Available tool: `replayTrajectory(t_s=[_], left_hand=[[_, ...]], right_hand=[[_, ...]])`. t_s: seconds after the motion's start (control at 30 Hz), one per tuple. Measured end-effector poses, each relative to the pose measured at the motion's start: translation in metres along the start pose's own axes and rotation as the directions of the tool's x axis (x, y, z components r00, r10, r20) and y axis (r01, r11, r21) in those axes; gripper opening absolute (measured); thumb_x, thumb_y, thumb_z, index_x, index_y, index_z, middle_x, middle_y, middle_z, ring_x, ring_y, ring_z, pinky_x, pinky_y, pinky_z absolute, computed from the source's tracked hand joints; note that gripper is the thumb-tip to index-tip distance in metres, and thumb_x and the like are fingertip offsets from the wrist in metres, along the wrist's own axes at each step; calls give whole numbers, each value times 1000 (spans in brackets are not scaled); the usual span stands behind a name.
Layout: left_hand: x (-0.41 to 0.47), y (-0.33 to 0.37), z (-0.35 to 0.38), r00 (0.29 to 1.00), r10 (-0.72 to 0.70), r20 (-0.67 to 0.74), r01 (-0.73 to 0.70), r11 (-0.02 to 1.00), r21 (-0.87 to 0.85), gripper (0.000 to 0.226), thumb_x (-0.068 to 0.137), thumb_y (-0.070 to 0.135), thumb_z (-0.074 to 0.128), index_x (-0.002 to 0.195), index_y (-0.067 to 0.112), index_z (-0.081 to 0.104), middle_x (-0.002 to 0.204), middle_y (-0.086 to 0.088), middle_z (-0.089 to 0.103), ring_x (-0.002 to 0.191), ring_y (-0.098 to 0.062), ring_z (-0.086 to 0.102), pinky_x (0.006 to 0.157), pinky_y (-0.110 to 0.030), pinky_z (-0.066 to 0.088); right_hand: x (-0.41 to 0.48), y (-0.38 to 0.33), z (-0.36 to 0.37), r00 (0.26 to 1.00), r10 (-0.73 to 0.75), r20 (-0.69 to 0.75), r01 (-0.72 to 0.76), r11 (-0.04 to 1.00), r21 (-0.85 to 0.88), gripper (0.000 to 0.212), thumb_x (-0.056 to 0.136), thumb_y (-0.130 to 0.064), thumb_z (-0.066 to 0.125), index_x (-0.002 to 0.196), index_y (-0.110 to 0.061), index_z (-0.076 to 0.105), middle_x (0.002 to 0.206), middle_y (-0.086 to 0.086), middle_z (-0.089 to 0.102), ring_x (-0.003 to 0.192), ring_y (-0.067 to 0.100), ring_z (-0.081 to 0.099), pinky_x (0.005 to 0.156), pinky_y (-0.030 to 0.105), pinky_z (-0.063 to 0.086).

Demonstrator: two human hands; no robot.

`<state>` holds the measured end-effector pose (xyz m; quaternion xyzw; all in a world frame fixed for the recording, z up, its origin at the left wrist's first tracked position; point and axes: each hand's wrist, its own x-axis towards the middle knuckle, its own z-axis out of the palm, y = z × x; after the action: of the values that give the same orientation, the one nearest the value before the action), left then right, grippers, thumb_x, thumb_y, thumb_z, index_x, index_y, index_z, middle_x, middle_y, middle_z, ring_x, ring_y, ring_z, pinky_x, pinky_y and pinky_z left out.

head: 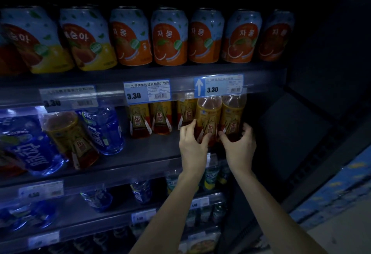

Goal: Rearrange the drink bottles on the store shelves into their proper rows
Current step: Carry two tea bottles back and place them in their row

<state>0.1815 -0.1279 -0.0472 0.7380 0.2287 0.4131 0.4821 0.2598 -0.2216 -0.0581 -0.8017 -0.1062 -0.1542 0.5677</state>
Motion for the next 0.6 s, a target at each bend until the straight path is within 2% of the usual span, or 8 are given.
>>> replayTrajectory(t_s=[0.13,0.27,0.33,0.43,0.5,0.6], left_hand=[[0,-1,2,1000,-2,-1,2,1000,-21,59,83,19,73,136,11,49,123,4,48,114,-5,52,93,-21,50],[0,0,1,999,-41,15,41,998,-47,59,83,20,74,136,13,49,124,6,47,106,11,50,91,-16,49],[1,1,-2,998,-47,30,47,999,-10,59,84,22,74,136,15,48,126,5,48,108,7,49,93,-17,48],[-1,-1,-11,996,-75,53,73,997,38,62,83,25,74,137,17,46,126,9,47,115,-6,50,97,-27,47],[-6,0,-20,992,-110,63,108,994,34,64,83,26,74,138,21,42,124,15,43,114,-4,49,96,-28,47],[-14,1,-35,992,-114,61,112,993,35,62,85,29,72,139,24,41,125,16,43,113,-2,47,96,-26,45]], right_hand=[[0,0,1,1000,6,-2,-6,1000,0,77,74,-39,81,137,-11,46,127,8,57,117,22,53,93,31,44],[-2,-3,0,1000,8,9,-8,1000,-3,77,76,-37,81,138,-10,44,129,9,56,119,23,53,94,33,45],[-3,-5,0,1000,7,12,-7,1000,-24,80,76,-37,80,141,-10,41,132,10,54,121,24,51,93,30,41],[-13,-11,-3,999,-9,-47,7,998,-56,77,76,-36,80,138,-11,41,134,11,49,121,25,47,90,31,39],[-23,-16,-4,995,-45,-84,39,997,-67,67,77,-34,78,130,-11,45,128,11,48,117,24,47,88,32,42],[-37,-23,-3,993,-90,-75,86,995,-56,58,79,-30,78,124,-8,49,123,11,49,114,22,47,87,24,40]])
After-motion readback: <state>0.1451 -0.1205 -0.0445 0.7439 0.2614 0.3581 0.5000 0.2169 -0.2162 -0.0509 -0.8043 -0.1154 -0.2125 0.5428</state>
